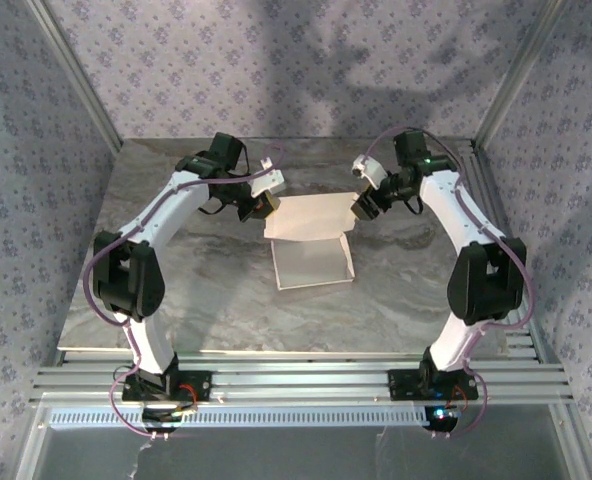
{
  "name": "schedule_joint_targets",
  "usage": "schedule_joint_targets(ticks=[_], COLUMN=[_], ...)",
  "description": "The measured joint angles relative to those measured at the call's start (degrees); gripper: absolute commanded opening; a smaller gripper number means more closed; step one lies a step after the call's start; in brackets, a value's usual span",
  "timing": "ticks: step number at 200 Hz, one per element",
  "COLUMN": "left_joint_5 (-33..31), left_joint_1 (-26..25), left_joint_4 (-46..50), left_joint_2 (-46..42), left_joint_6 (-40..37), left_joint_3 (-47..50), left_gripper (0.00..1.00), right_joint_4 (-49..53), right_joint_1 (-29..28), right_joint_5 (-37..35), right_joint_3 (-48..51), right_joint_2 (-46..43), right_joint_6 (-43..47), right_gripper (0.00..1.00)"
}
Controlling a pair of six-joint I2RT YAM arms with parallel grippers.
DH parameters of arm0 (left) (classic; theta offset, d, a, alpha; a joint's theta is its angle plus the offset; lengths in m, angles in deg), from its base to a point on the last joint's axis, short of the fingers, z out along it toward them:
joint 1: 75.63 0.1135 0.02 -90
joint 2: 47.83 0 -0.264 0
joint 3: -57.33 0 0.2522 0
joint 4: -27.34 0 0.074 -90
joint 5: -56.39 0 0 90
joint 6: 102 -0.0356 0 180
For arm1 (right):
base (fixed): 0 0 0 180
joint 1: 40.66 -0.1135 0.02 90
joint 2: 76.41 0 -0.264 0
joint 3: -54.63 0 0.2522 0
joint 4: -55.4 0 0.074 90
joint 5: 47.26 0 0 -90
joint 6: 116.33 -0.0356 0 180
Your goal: Fold the paper box
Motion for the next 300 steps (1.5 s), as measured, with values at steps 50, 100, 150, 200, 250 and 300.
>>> schedule_joint_targets(ticks=[50,100,150,200,250,300], left_joint_5=[-0.57,-0.76,-1.18,-2.03,-2.95,-4.24], left_joint_1=[0.0,0.0,0.0,0.24,0.83,0.72], left_joint_4=[-0.31,-1.2,-3.32,-5.22,-9.2,-13.4], left_joint_2=[0.0,0.0,0.0,0.02,1.01,2.49], left_joint_6=[-0.37,-0.31,1.36,5.16,12.35,21.77], left_joint_3=[-0.02,-0.02,-0.02,-0.02,-0.04,-0.04], left_gripper=[0.0,0.0,0.0,0.04,0.13,0.3], right_joint_4=[0.24,-0.37,-1.11,-1.11,-1.16,-2.54], right_joint_1=[-0.74,-1.03,-1.4,-1.55,-1.9,-3.91], right_joint_5=[-0.44,-1.62,-2.64,-3.56,-4.39,-5.11], right_joint_3=[-2.23,-3.5,-3.5,-5.2,-6.88,-7.32], right_joint_2=[3.43,5.11,5.95,6.38,6.91,6.99], right_joint_6=[0.94,1.05,0.04,-1.57,-6.43,-13.6], right_gripper=[0.56,0.48,0.33,0.0,0.0,0.0])
